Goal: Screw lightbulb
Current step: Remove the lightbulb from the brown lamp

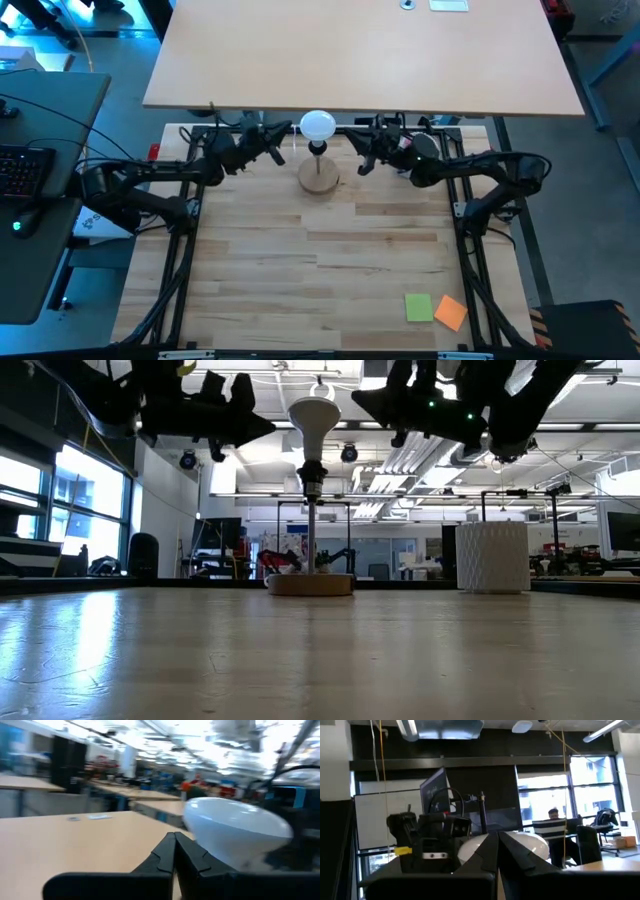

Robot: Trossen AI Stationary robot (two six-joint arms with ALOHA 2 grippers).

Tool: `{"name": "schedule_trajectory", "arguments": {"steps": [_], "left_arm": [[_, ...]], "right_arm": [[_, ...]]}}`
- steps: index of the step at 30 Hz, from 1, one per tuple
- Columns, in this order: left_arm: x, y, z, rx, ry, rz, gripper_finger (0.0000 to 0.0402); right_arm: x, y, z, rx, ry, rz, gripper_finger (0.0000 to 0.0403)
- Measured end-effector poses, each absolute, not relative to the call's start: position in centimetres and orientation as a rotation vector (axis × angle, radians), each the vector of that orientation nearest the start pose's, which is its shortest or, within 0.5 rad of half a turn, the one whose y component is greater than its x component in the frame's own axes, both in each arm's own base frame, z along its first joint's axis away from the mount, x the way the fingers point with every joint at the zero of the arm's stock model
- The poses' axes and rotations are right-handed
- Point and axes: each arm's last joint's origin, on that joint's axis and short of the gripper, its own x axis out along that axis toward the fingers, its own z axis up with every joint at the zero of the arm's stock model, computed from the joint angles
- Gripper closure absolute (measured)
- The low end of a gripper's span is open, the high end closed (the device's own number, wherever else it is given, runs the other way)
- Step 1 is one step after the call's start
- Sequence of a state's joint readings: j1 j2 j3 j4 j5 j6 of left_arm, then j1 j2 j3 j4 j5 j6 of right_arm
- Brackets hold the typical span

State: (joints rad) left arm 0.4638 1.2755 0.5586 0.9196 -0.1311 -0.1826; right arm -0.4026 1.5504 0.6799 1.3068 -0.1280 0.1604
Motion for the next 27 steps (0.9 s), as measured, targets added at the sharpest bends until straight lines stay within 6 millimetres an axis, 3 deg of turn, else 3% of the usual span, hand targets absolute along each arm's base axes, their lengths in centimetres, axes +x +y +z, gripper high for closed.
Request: {"name": "schedule_trajectory", "arguments": {"steps": [6, 12, 22, 27], "left_arm": [[24.1, 12.5, 25.7, -0.182, -0.266, 0.528, 0.0401], [24.7, 11.8, 25.9, -0.184, -0.326, 0.427, 0.0402], [25.8, 8.6, 26.1, -0.226, -0.323, 0.259, 0.0401], [25.8, 7.5, 25.0, -0.266, -0.252, 0.306, 0.0402]], "right_arm": [[29.9, -12.4, 25.3, 0.054, -0.425, -0.247, 0.0403], [31.0, -13.3, 24.8, 0.038, -0.421, -0.274, 0.0403], [29.9, -16.0, 24.4, 0.066, -0.391, -0.367, 0.0403], [28.2, -16.9, 25.5, 0.035, -0.432, -0.338, 0.0403]]}}
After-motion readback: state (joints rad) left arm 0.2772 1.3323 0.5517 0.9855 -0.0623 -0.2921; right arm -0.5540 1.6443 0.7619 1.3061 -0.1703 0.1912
